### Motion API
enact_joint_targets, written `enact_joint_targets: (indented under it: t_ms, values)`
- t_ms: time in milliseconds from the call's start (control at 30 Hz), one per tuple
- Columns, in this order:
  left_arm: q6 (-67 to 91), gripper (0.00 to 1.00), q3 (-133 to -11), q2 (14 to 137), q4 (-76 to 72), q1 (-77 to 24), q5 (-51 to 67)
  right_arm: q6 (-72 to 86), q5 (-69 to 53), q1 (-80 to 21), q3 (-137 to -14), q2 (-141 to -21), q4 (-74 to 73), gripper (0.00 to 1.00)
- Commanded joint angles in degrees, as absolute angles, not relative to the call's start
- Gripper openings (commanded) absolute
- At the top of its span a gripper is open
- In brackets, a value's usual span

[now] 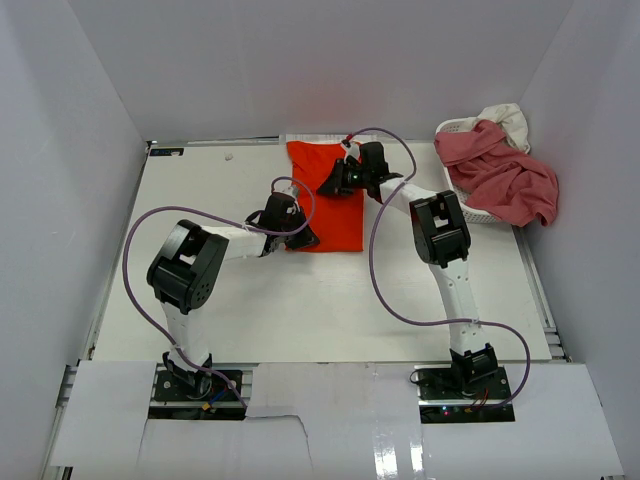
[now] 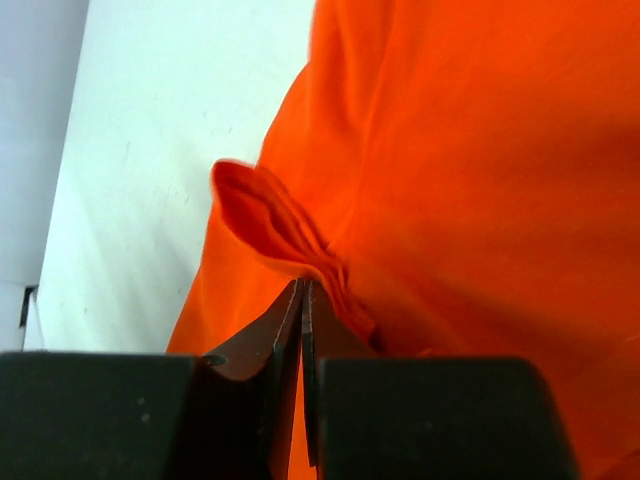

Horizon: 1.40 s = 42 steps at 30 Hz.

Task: Fold and stack the t-shirts
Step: Fold the folded rectangular tshirt in 1/3 of the way, then grab one side of the 2/3 rectangular tshirt with both arms

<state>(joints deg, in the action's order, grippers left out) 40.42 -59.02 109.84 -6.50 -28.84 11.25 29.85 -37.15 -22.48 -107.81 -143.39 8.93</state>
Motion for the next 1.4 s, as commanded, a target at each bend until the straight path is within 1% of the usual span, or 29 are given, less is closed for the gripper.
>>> enact_joint_targets:
  t_ms: [0,133,233,300,367,433,467,533,567,600,633,667,700,733,767,800,833,867,900,933,967,1033,1067,1100,1167,1200,1267,1300,1367]
  values:
    - [38.76,0.00,-58.18,112.32,-0.35,-29.71,9.67,27.52,-32.44,-21.71,-113.36,-145.37,5.47,0.08]
    - [38.58,0.00,-58.18,112.41,-0.35,-29.71,9.76,25.93,-29.54,-21.36,-123.63,-149.58,1.32,0.08]
    - [38.67,0.00,-58.18,112.67,-0.35,-29.71,9.84,26.19,-29.01,-21.01,-127.87,-151.00,0.09,0.08]
    - [38.67,0.00,-58.36,112.76,-0.35,-29.71,9.93,26.19,-28.92,-20.74,-129.46,-149.78,0.09,0.08]
    - [38.85,0.00,-58.36,112.41,-0.35,-29.71,10.20,25.76,-29.53,-20.48,-128.85,-147.84,0.09,0.12]
    - [39.02,0.00,-58.62,111.89,-0.35,-29.71,10.63,24.44,-30.40,-20.39,-125.87,-143.54,0.18,0.18]
    - [39.02,0.00,-58.62,111.54,-0.35,-29.88,10.90,23.04,-30.76,-20.39,-124.12,-141.52,0.18,0.28]
    - [39.37,0.00,-58.80,110.22,1.66,-30.14,10.55,21.54,-32.16,-20.39,-116.84,-134.85,0.18,0.33]
    - [39.81,0.00,-58.71,109.78,1.93,-30.58,9.94,20.92,-32.78,-20.39,-113.67,-132.21,0.09,0.45]
    - [40.08,0.00,-58.36,109.34,2.19,-30.85,9.58,19.35,-33.13,-20.39,-110.16,-126.71,0.09,0.48]
    - [40.34,0.00,-58.01,108.81,2.28,-31.11,9.15,18.29,-33.13,-20.39,-103.08,-124.04,-1.74,0.50]
    - [41.04,0.00,-57.57,107.68,2.46,-31.64,8.71,16.98,-32.96,-20.39,-99.35,-120.97,-3.76,0.56]
    - [41.48,0.00,-56.18,106.97,2.29,-31.81,7.57,14.44,-32.00,-20.39,-95.58,-114.93,-4.91,0.57]
    - [41.92,0.00,-55.47,106.01,1.94,-31.90,7.21,13.28,-28.51,-20.48,-88.05,-111.83,-6.23,0.57]
    - [42.18,0.00,-54.85,103.99,1.76,-31.99,6.86,12.66,-27.08,-20.39,-84.15,-108.58,-7.20,0.58]
    - [42.54,0.00,-53.97,102.93,1.76,-31.99,6.51,12.31,-26.29,-20.39,-80.11,-102.37,-7.21,0.64]
    - [42.54,0.00,-53.79,101.70,1.93,-31.99,6.59,12.48,-26.19,-20.39,-76.41,-99.69,-7.12,0.69]
    - [42.45,0.00,-53.88,99.60,2.28,-31.99,6.77,13.09,-26.37,-20.39,-70.29,-94.88,-7.21,0.70]
    - [42.28,0.00,-54.14,98.62,2.81,-31.99,6.68,13.70,-26.54,-20.39,-67.61,-92.83,-7.47,0.71]
    - [42.19,0.03,-55.10,97.66,4.38,-31.99,6.33,14.93,-27.94,-20.39,-64.98,-90.99,-7.56,0.71]
    - [42.10,0.13,-55.72,96.69,5.26,-31.99,6.07,16.07,-27.95,-20.39,-59.90,-89.14,-7.30,0.73]
    - [41.84,0.25,-56.69,94.23,7.11,-31.91,5.63,19.32,-28.38,-20.39,-55.04,-85.18,-5.45,0.75]
    - [41.84,0.32,-57.30,93.52,7.64,-31.99,5.80,20.29,-28.91,-20.39,-51.37,-84.38,-5.01,0.75]
    - [41.84,0.45,-57.48,92.04,7.91,-31.91,6.15,21.17,-29.09,-20.39,-49.50,-83.33,-4.84,0.75]
    - [42.89,0.57,-56.78,90.36,8.00,-31.91,7.82,24.85,-30.50,-20.48,-45.20,-82.27,-1.51,0.74]
    - [43.33,0.68,-56.26,89.57,7.91,-31.99,8.43,26.00,-29.89,-20.57,-41.17,-81.22,-0.71,0.74]
    - [44.47,0.78,-54.33,87.19,7.73,-31.91,9.23,27.85,-28.04,-20.83,-38.24,-80.51,3.16,0.72]
    - [44.82,0.85,-53.71,85.88,8.43,-31.90,8.71,28.47,-27.95,-20.83,-36.32,-80.33,4.82,0.72]
    - [45.00,0.87,-52.83,84.82,9.31,-31.82,7.74,29.00,-28.04,-20.92,-35.25,-80.59,6.15,0.71]
